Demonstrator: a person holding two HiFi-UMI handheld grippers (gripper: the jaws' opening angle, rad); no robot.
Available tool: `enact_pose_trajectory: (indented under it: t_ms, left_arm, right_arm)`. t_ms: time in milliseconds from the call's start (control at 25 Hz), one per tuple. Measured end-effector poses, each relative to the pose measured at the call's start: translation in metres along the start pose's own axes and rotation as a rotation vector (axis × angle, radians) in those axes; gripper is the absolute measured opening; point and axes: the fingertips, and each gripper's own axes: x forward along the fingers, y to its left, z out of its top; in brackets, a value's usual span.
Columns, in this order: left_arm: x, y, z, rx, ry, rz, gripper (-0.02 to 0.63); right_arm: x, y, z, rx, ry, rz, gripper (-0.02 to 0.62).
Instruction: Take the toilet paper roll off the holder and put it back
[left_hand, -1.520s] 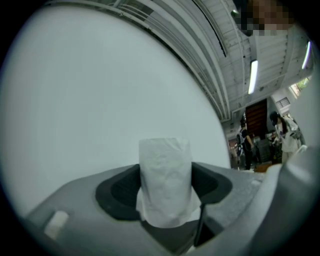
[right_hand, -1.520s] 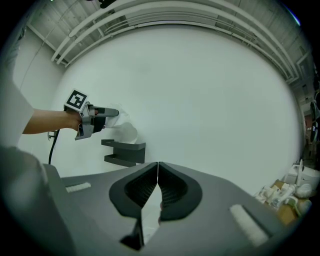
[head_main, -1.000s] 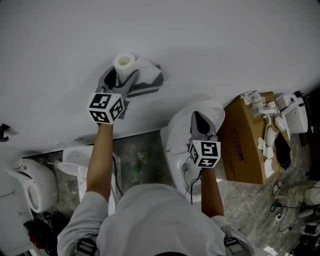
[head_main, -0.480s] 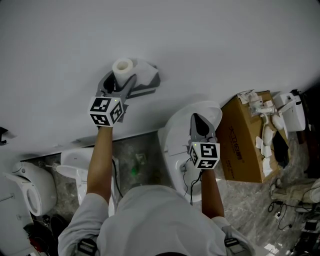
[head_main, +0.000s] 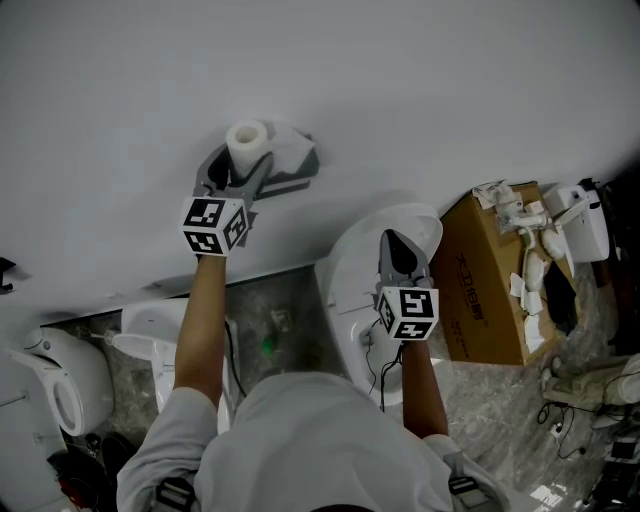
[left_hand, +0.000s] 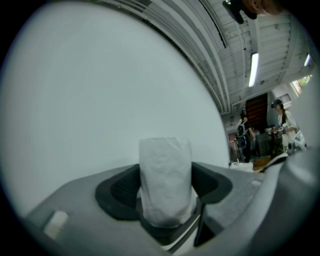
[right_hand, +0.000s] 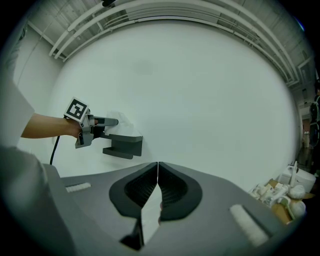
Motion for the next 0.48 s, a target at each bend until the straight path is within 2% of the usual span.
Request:
enact_pose_trajectory:
  t_ms: [480]
  left_arm:
    - [-0.0074,0.0000,0.0041,0.015,0.010,-0.009,0.360]
  right_arm:
    - [-0.0015,0.0069,0.0042,0.001,-0.009,-0.001,0.005]
